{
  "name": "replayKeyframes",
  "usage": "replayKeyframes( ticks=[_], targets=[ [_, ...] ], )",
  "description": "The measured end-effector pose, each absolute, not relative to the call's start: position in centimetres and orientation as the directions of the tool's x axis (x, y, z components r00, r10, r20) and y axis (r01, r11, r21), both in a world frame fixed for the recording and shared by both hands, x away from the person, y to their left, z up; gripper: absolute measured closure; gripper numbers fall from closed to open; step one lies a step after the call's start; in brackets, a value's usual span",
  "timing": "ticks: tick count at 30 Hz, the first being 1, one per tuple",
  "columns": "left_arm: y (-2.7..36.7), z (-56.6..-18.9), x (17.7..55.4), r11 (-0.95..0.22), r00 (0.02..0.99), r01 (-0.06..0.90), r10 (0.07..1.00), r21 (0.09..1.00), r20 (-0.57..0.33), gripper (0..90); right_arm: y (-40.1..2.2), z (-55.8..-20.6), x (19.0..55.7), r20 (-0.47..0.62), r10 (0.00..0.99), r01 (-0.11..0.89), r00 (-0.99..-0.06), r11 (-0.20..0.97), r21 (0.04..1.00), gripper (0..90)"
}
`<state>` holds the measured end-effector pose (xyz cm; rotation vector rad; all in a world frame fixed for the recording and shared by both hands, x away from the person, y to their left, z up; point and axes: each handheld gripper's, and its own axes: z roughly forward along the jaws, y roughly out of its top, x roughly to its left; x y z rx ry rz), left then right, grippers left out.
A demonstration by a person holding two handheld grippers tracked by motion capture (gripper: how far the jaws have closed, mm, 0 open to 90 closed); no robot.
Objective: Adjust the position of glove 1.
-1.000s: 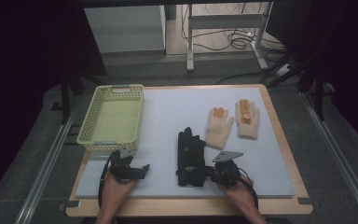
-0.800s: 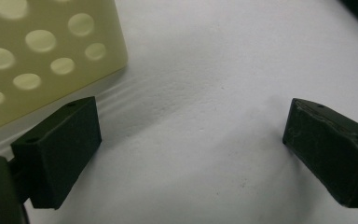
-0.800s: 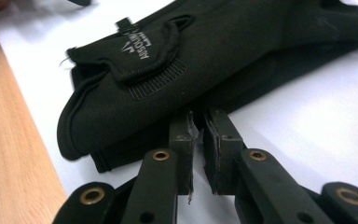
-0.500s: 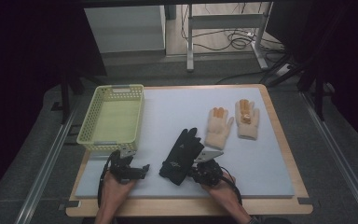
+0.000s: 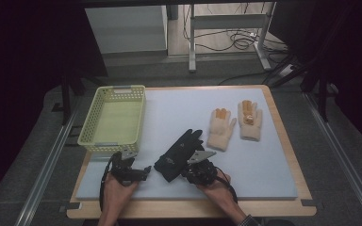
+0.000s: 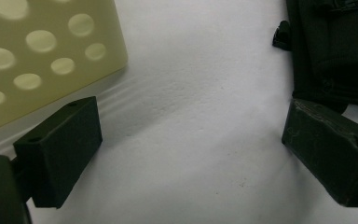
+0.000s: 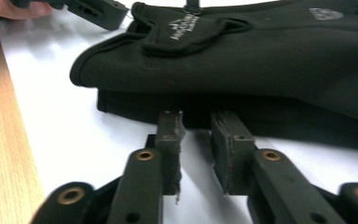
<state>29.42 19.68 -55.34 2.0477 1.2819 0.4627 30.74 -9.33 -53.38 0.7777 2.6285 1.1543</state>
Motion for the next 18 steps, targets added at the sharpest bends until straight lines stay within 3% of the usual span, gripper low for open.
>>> replayKeyframes(
  ticks=[13,18],
  targets=[
    [19.7,-55.4,29.4,-0.294,0.455,0.653,0.889,0.698,-0.050,5.0,-15.2,-52.0,31.8,0.006,0.624,0.424,-0.781,0.524,0.738,54.8],
    [19.7,-55.4,29.4,-0.294,0.455,0.653,0.889,0.698,-0.051,4.9,-18.5,-51.8,32.4,-0.017,0.689,0.454,-0.725,0.496,0.740,40.0]
  ],
)
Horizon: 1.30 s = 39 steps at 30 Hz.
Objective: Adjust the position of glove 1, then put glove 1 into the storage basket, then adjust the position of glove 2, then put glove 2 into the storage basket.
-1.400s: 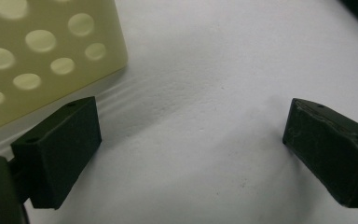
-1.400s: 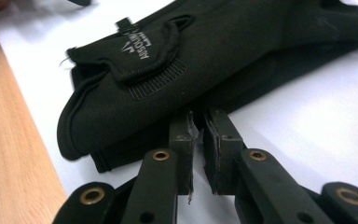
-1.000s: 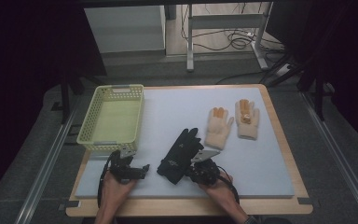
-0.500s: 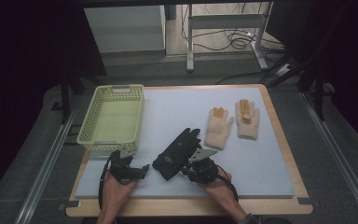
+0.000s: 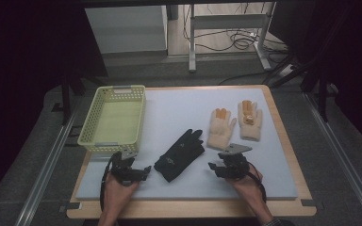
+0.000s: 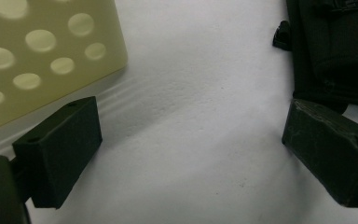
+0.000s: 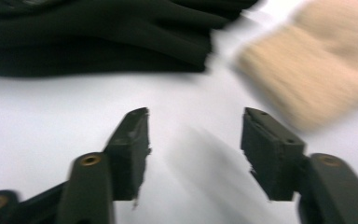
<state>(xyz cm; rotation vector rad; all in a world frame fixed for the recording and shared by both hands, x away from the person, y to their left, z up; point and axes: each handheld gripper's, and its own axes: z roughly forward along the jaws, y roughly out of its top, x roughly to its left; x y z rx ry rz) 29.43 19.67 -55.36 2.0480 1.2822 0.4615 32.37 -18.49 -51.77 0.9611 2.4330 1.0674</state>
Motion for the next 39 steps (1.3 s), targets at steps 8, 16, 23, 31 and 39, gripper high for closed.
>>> replayKeyframes(
  ticks=[8,16,23,31,39],
  targets=[
    [19.7,-55.3,29.4,-0.294,0.455,0.653,0.889,0.698,-0.051,5.0,-23.3,-51.9,33.0,-0.057,0.776,0.496,-0.628,0.456,0.739,26.5],
    [19.7,-55.3,29.4,-0.295,0.455,0.654,0.889,0.697,-0.051,4.9,-26.9,-52.2,33.2,-0.091,0.825,0.516,-0.558,0.431,0.741,21.9],
    [19.6,-55.2,29.3,-0.310,0.469,0.644,0.883,0.700,-0.039,5.3,-28.3,-53.0,33.6,-0.046,0.850,0.562,-0.525,0.387,0.731,17.7],
    [19.2,-54.3,28.7,-0.386,0.520,0.613,0.854,0.690,0.017,5.0,-28.3,-53.0,33.6,-0.053,0.850,0.559,-0.525,0.391,0.731,17.4],
    [19.2,-53.3,28.7,-0.386,0.565,0.609,0.824,0.693,-0.038,3.9,-28.3,-53.0,33.5,-0.055,0.849,0.557,-0.525,0.392,0.732,17.4]
  ],
)
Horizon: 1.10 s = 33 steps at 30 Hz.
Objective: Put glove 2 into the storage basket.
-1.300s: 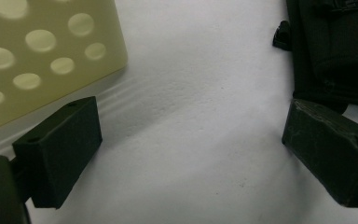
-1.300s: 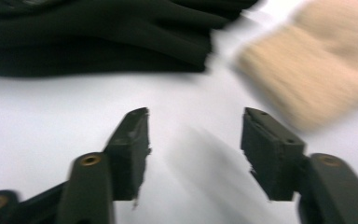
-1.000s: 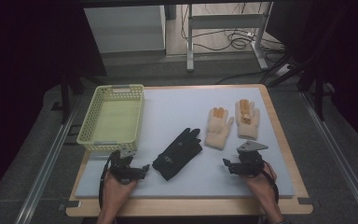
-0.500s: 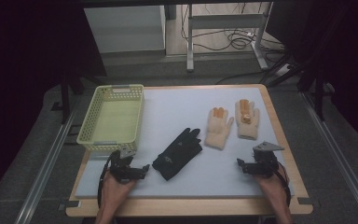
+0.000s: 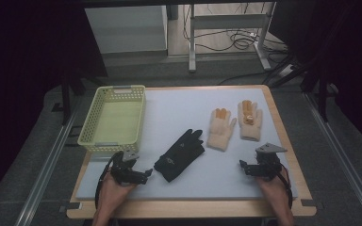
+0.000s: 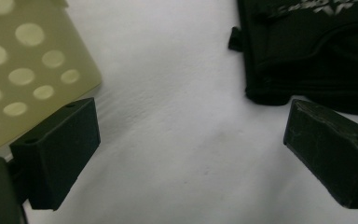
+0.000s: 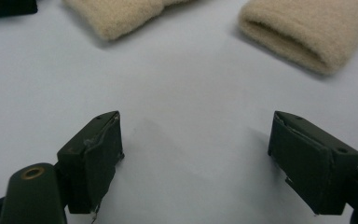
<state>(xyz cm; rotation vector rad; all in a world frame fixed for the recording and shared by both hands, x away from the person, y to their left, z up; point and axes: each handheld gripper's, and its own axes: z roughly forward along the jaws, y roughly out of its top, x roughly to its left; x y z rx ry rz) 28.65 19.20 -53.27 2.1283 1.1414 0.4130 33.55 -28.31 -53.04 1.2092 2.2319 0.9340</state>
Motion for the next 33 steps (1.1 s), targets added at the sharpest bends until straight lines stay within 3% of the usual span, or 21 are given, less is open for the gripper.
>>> replayKeyframes(
  ticks=[15,33],
  targets=[
    [17.5,-50.4,29.5,-0.420,0.676,0.595,0.722,0.685,-0.144,2.8,-28.3,-53.1,33.5,-0.059,0.849,0.554,-0.525,0.394,0.733,17.4],
    [10.8,-49.9,32.8,-0.541,0.755,0.570,0.642,0.619,-0.134,0.0,-28.3,-53.1,33.5,-0.059,0.849,0.554,-0.525,0.394,0.734,17.4]
  ],
)
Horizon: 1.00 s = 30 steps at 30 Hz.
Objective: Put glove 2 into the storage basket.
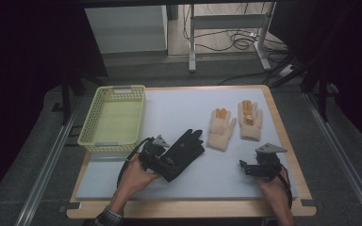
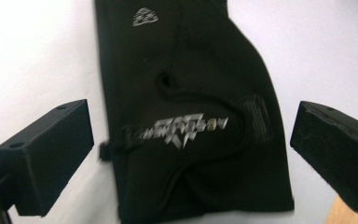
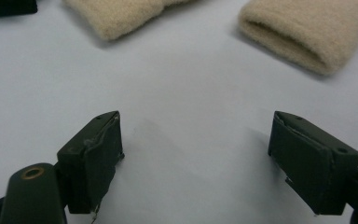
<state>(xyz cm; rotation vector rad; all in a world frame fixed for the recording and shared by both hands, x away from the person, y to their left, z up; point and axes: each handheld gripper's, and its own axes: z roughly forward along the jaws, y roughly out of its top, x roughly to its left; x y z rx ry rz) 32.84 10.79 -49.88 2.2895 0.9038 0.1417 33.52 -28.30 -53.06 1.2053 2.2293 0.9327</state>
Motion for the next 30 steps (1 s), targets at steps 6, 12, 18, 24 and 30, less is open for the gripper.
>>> replayKeyframes(
  ticks=[6,12,18,24,30],
  targets=[
    [8.5,-50.9,34.0,-0.590,0.763,0.564,0.639,0.578,-0.093,0.0,-28.3,-53.1,33.5,-0.058,0.849,0.554,-0.525,0.393,0.733,17.4],
    [7.9,-52.0,35.3,-0.616,0.752,0.586,0.655,0.527,-0.071,0.0,-28.3,-53.1,33.5,-0.057,0.849,0.555,-0.525,0.393,0.733,17.3],
    [7.9,-52.7,35.5,-0.625,0.743,0.606,0.665,0.492,-0.071,0.0,-28.3,-53.1,33.5,-0.057,0.849,0.555,-0.526,0.393,0.733,17.3],
    [7.8,-52.1,35.0,-0.624,0.732,0.622,0.678,0.473,-0.068,14.9,-28.3,-53.1,33.5,-0.058,0.849,0.554,-0.526,0.394,0.733,17.3],
    [7.5,-51.2,34.2,-0.610,0.715,0.628,0.697,0.484,-0.049,52.0,-28.3,-53.1,33.5,-0.059,0.848,0.554,-0.526,0.395,0.733,17.3]
  ],
)
